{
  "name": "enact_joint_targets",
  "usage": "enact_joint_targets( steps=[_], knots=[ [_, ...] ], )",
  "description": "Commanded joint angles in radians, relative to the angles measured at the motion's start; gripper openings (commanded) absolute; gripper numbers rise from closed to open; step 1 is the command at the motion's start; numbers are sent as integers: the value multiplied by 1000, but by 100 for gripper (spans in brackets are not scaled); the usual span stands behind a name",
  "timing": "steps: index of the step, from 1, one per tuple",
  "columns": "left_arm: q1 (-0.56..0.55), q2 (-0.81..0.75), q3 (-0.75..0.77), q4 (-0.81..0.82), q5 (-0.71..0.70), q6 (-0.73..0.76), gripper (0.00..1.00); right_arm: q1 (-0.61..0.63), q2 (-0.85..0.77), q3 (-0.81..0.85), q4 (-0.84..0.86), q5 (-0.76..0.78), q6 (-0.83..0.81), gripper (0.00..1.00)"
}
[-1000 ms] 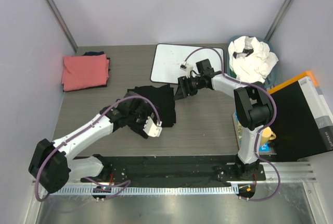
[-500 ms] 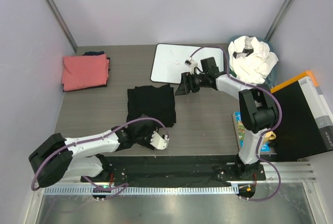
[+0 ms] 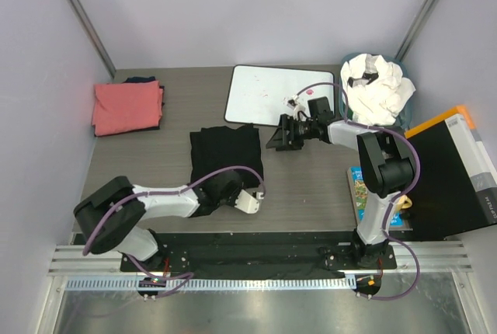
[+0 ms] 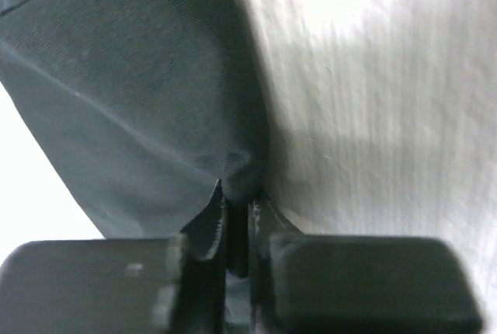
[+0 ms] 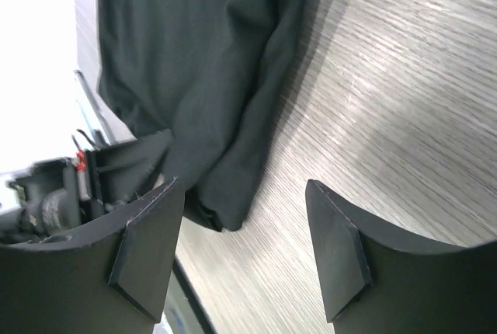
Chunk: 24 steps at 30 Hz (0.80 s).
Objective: Fold and stack the t-shirts
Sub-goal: Smooth out wrinkles on the folded tshirt
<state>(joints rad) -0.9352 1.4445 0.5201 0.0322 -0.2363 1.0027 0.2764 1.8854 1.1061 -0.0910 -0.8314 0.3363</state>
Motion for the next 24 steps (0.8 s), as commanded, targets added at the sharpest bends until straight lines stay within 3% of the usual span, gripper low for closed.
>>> enact_joint_targets(
  steps=[1,6,24],
  knots=[
    [-1,92,95,-69,-18,-49,0,-2,24,-22,181,-48,171,69],
    [1,134,179,-49,-53,-56,0,6,64,-46,281,-44,274,69],
    [75,68,297,-40,-112,11,0,72,205,40,375,-2,346,70]
  ],
)
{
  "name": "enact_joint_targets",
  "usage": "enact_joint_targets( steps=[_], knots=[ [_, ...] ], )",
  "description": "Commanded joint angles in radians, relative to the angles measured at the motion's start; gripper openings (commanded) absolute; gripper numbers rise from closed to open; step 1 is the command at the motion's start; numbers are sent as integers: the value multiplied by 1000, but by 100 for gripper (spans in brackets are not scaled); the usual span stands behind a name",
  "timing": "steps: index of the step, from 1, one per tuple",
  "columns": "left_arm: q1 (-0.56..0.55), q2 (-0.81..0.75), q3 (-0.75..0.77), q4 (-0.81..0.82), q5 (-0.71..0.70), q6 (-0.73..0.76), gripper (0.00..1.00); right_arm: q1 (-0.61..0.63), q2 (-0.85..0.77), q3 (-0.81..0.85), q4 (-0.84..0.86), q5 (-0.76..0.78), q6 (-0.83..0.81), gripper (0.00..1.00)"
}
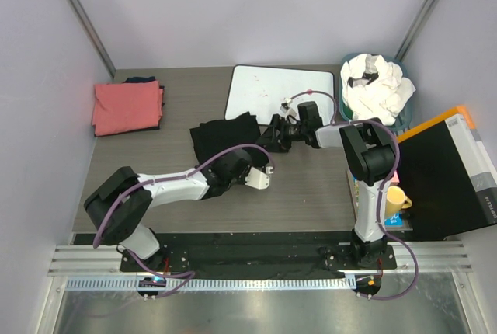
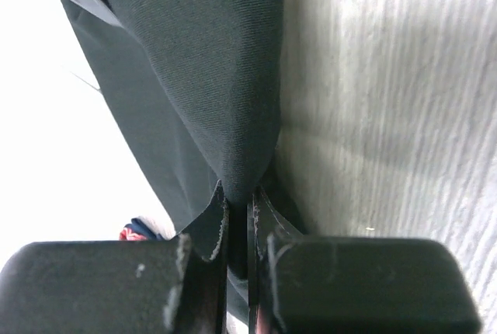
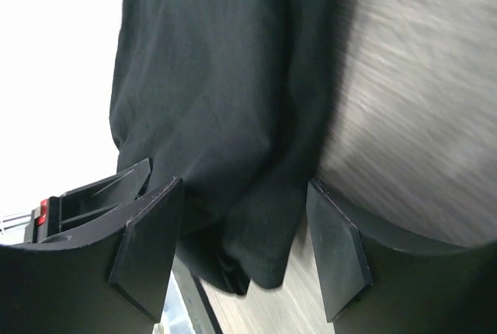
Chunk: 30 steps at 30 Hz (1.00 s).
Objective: Fold and stack the t-shirts
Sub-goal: Smooth out wrinkles on the folded tshirt
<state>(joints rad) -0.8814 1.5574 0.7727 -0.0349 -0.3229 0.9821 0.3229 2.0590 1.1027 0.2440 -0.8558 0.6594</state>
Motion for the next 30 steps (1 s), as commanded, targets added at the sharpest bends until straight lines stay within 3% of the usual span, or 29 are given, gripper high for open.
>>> enact_joint_targets(
  steps=[1,8,17,18,19,23,25,30],
  knots=[
    [33,-51,46,24,-24,42,0,27,44,54,43,24,26,70],
    [71,-60,92,12,-28,52,0,34,72,77,44,21,31,70],
    [64,-51,71,-92,57,9,1,-4,7,98,-78,11,-35,71],
    [53,-45,73,-114,70,4,9,-8,3,95,-87,9,-43,71],
    [48,-43,76,-137,94,-3,30,-18,1,92,-94,8,-56,71],
    [27,-80,60,-227,188,-19,84,-30,-5,72,-112,20,-81,72],
    [18,-118,59,-253,205,-20,99,-36,-13,74,-124,27,-99,72],
    [16,-235,56,-315,249,-59,100,-61,-60,140,-279,81,-265,73]
  ],
)
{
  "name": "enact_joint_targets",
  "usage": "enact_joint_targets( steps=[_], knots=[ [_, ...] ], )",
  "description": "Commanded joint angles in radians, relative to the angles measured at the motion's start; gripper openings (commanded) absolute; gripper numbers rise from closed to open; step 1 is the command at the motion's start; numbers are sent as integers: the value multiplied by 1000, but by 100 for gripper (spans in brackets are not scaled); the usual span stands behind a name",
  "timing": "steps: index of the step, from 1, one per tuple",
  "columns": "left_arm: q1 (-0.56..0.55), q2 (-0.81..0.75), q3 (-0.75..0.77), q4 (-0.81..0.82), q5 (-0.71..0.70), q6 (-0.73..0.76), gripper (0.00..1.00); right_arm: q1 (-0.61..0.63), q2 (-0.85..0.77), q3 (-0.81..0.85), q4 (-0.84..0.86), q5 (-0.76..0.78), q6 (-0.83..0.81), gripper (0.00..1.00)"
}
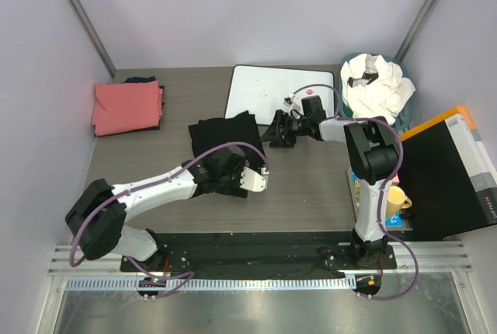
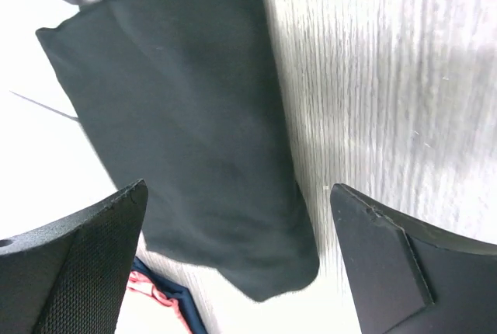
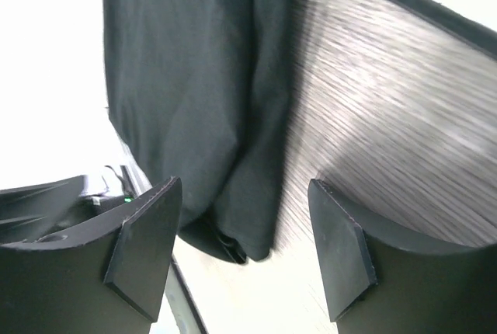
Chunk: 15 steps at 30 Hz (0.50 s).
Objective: Fold and stack the t-shirts
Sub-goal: Smooth out wrinkles on the folded tshirt
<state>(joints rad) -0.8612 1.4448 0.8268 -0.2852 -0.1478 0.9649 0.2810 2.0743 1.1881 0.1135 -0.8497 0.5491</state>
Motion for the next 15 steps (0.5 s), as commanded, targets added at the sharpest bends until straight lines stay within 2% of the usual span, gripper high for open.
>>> enact_joint_targets(
  steps=[1,5,7,8,9,10,11,13,15],
  knots=[
    [-4,-176,-2,-74,86,-63,100,-26,-98,59,-165,81,-173,73],
    [-1,-328,-46,-81,90,-129,100,-36,-152,111,-363,106,-348,76],
    [7,-360,-77,-84,50,-178,100,-32,-175,148,-434,121,-501,79],
    [33,-371,-80,-123,53,-234,100,-32,-193,163,-505,130,-543,79],
    [51,-373,-95,-134,57,-265,100,-23,-198,204,-544,145,-684,79],
    [74,-376,-106,-138,66,-305,100,-16,-206,220,-572,190,-737,80],
    [130,-383,-120,-146,83,-343,100,-6,-221,237,-627,214,-809,80],
    [181,-394,-150,-137,109,-380,100,33,-246,265,-670,295,-999,80],
    [263,-388,-146,-144,131,-431,100,70,-295,251,-705,345,-1108,80]
  ],
)
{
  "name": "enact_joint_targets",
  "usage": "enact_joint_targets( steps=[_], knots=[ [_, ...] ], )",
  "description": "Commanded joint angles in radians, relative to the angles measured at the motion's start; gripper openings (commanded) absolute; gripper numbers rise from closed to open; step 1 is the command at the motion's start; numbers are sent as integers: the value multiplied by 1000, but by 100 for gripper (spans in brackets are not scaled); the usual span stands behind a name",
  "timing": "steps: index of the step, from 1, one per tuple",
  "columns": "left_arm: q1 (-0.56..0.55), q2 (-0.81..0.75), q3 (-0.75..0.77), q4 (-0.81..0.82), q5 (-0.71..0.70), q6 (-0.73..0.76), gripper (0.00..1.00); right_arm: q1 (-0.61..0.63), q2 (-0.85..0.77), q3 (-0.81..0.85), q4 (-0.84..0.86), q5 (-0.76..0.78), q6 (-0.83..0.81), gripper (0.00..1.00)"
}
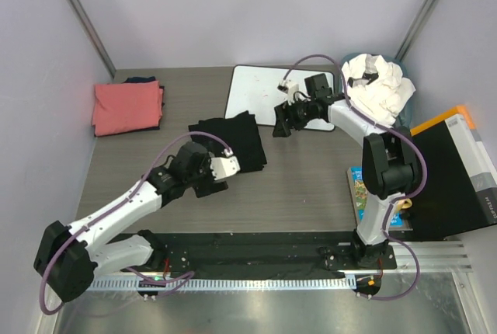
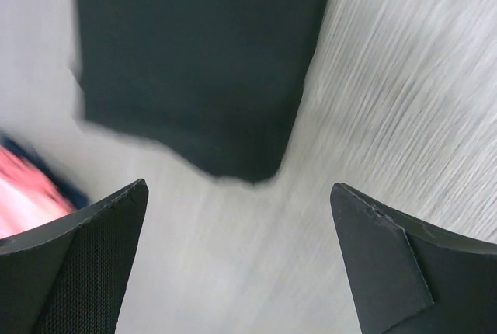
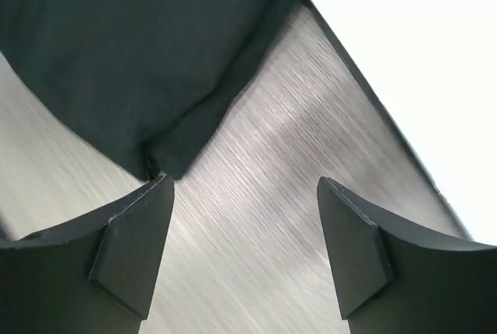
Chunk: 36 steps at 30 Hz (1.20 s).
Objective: Fold and stack the t-shirts
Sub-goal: Smooth out wrinkles on the folded tshirt
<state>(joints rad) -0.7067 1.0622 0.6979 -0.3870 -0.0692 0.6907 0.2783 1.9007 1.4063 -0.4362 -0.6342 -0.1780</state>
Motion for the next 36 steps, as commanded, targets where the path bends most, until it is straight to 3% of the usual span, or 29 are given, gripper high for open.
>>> enact_joint_targets(
  steps=[1,7,8,11,16,21,25,29,36],
  knots=[
    [137,-1,-11,-41,95,-177,100,119,-138,22,-170,152,-511,80],
    [360,82,101,-81,287,-353,100,281,-272,-115,-171,306,-822,82],
    [433,93,112,-88,399,-368,100,324,-282,-130,-164,315,-897,82],
    [554,162,146,-107,565,-424,100,415,-318,-231,-113,353,-1021,82],
    [731,333,201,-107,787,-508,95,502,-275,-264,-55,390,-1080,83],
    [814,593,301,-128,1040,-563,83,556,-209,-216,-27,399,-1081,83],
    [831,651,298,-6,1007,-618,88,585,-178,-199,7,396,-1081,83],
    [831,685,259,135,928,-736,100,607,-135,-188,43,392,-1077,83],
    [807,693,278,182,709,-798,100,622,-66,-159,97,372,-1114,84]
  ],
)
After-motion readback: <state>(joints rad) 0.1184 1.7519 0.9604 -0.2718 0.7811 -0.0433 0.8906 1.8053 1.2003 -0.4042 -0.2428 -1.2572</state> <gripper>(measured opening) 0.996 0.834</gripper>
